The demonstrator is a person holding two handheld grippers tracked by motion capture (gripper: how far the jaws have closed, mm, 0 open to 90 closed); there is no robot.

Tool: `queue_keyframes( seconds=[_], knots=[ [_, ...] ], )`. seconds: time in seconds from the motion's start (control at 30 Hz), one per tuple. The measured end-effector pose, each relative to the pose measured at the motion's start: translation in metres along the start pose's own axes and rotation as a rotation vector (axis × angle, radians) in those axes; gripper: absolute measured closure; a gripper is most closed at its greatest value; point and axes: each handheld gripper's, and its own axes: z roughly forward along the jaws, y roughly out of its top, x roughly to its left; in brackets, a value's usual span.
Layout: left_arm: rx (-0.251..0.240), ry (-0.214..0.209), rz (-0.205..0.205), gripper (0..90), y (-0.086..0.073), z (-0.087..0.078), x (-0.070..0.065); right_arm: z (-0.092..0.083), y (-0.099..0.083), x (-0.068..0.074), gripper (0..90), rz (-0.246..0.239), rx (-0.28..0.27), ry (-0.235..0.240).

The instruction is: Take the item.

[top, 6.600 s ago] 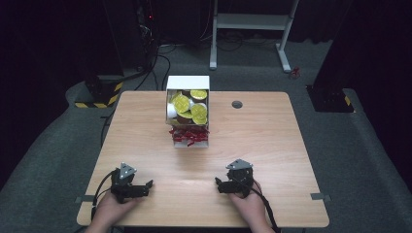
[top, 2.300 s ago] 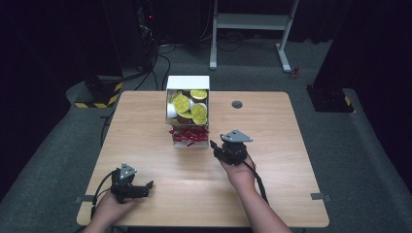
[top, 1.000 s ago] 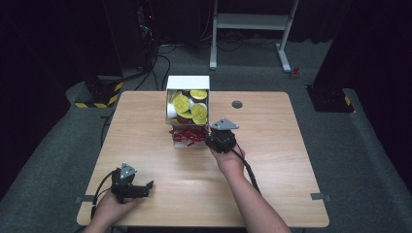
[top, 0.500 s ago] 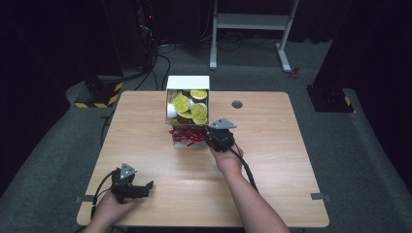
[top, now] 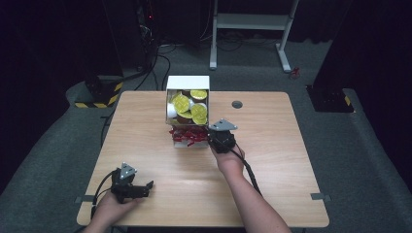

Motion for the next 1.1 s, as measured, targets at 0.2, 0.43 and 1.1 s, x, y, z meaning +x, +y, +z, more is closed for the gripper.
queue_keyframes(
  seconds=[0.2, 0.43, 1.1],
  knots=[
    [-0.001, 0.002, -0.002, 1.4, 0.000, 0.000, 0.000, -0.010, -0.006, 0.002, 85.8, 0.011, -0.006, 0.017],
    [-0.001, 0.001, -0.003, 1.4, 0.000, 0.000, 0.000, -0.014, -0.017, 0.005, 84.6, 0.013, -0.007, 0.017],
    [-0.001, 0.001, -0.003, 1.4, 0.000, 0.000, 0.000, 0.000, 0.001, 0.006, 80.4, 0.009, 0.010, -0.026]
  ],
)
